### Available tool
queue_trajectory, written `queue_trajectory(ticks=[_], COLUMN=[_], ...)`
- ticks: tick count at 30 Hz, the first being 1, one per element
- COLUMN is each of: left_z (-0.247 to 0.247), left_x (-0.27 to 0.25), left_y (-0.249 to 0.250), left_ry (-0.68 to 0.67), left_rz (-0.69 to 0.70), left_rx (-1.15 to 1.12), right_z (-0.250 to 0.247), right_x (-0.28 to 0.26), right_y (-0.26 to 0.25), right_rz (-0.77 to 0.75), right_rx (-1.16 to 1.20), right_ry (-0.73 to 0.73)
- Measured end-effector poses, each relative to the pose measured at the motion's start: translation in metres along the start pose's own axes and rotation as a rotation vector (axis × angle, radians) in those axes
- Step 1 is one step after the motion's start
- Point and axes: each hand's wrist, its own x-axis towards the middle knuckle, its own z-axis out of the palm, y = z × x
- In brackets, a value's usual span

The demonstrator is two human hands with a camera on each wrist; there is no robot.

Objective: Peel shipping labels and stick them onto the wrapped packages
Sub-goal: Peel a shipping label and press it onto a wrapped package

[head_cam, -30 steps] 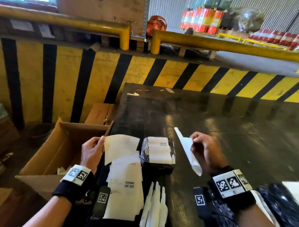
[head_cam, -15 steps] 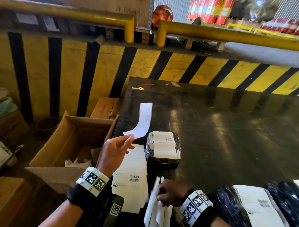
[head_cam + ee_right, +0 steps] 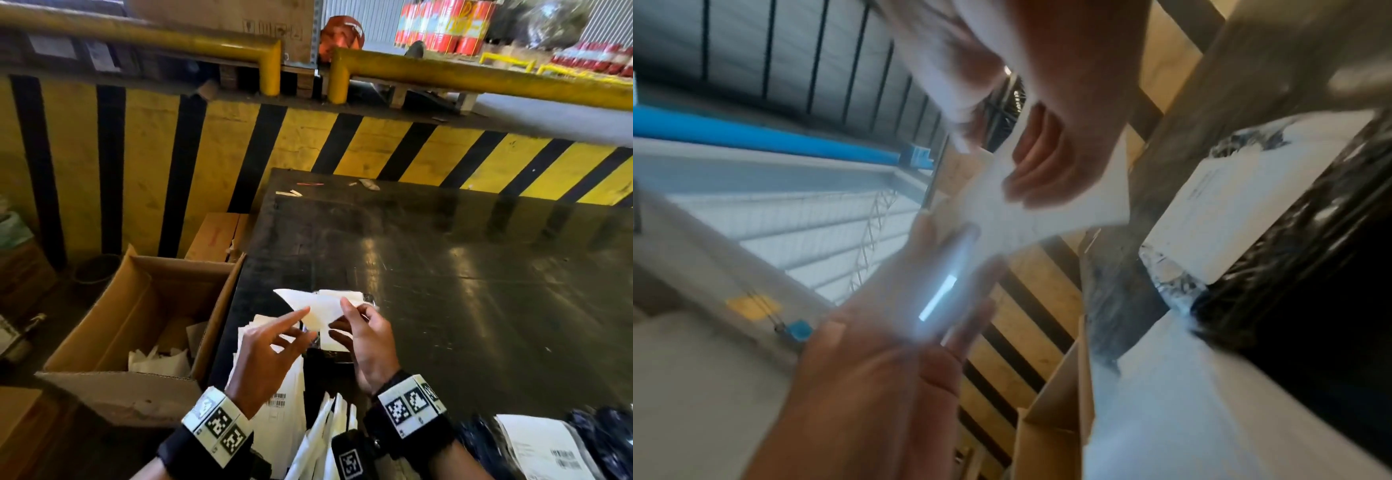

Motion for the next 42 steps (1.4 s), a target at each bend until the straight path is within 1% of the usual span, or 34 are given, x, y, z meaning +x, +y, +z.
queue_trajectory(ticks=[1, 3, 4, 5, 6, 7, 8, 9, 10, 11, 12, 13, 15, 19, 23, 30, 37, 42], left_z=[0.001, -0.001, 0.000, -0.002, -0.004, -0.004, -0.006, -0.007, -0.007, -0.004, 0.001, 0.007, 0.021, 0.045, 0.062, 0.088, 0.096, 0.099], left_x=[-0.003, -0.005, -0.004, -0.002, 0.002, 0.008, 0.016, 0.024, 0.032, 0.037, 0.041, 0.042, 0.039, 0.040, 0.050, 0.073, 0.082, 0.083], left_y=[0.001, 0.001, -0.001, -0.001, -0.004, -0.008, -0.011, -0.014, -0.016, -0.019, -0.022, -0.024, -0.032, -0.045, -0.060, -0.084, -0.097, -0.095], left_ry=[-0.033, -0.105, -0.102, -0.056, 0.028, 0.119, 0.175, 0.165, 0.098, 0.002, -0.074, -0.113, -0.129, -0.159, -0.165, -0.104, -0.098, -0.108], left_rz=[0.006, 0.023, 0.020, 0.007, -0.020, -0.057, -0.116, -0.201, -0.293, -0.369, -0.426, -0.463, -0.529, -0.691, -0.716, -0.779, -0.836, -0.824], left_rx=[-0.023, -0.060, -0.062, -0.060, -0.040, -0.007, 0.017, -0.003, -0.076, -0.166, -0.220, -0.234, -0.217, -0.215, -0.172, 0.001, 0.129, 0.157], right_z=[-0.001, -0.002, -0.005, -0.008, -0.012, -0.017, -0.021, -0.025, -0.030, -0.034, -0.038, -0.042, -0.052, -0.070, -0.080, -0.083, -0.082, -0.082], right_x=[0.002, 0.010, 0.015, 0.018, 0.020, 0.023, 0.023, 0.023, 0.023, 0.023, 0.025, 0.028, 0.035, 0.054, 0.081, 0.128, 0.141, 0.142], right_y=[-0.001, -0.004, -0.006, -0.008, -0.009, -0.010, -0.011, -0.010, -0.009, -0.006, -0.001, 0.004, 0.017, 0.033, 0.041, 0.045, 0.049, 0.052], right_rz=[-0.017, -0.064, -0.085, -0.100, -0.106, -0.097, -0.074, -0.043, -0.012, 0.021, 0.054, 0.081, 0.093, 0.032, -0.014, 0.027, 0.010, 0.020], right_rx=[-0.003, -0.015, -0.025, -0.031, -0.030, -0.023, -0.016, -0.024, -0.044, -0.080, -0.125, -0.174, -0.293, -0.443, -0.573, -0.666, -0.728, -0.719], right_ry=[0.042, 0.071, 0.072, 0.072, 0.067, 0.050, 0.015, -0.029, -0.065, -0.091, -0.104, -0.106, -0.083, -0.026, 0.046, 0.051, 0.049, 0.042])
